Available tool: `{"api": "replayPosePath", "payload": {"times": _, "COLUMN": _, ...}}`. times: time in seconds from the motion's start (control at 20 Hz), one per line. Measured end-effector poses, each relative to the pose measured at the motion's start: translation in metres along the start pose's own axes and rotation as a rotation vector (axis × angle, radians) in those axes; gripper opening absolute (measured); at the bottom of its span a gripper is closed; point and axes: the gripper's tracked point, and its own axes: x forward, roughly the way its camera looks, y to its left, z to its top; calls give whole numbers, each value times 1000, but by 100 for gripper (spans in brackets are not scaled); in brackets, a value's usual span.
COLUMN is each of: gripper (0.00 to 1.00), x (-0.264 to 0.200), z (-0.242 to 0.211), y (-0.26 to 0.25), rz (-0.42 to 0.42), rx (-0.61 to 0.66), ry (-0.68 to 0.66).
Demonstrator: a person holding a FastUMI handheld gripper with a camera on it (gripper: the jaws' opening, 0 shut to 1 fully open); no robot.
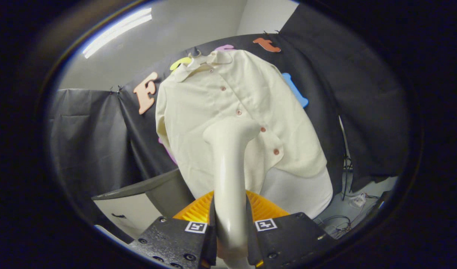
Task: Iron the clothes twice with a garment steamer, once on the left side and once on the right side.
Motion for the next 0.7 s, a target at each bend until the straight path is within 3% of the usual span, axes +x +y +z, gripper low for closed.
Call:
{"api": "replayPosePath", "payload": {"times": 0.35, "gripper": 32, "x": 54, "z": 131, "y": -8, "rz": -54, "rx": -66, "ry": -149}}
{"api": "replayPosePath", "payload": {"times": 0.7, "gripper": 32, "x": 110, "z": 204, "y": -24, "rz": -84, "rx": -47, "ry": -228}}
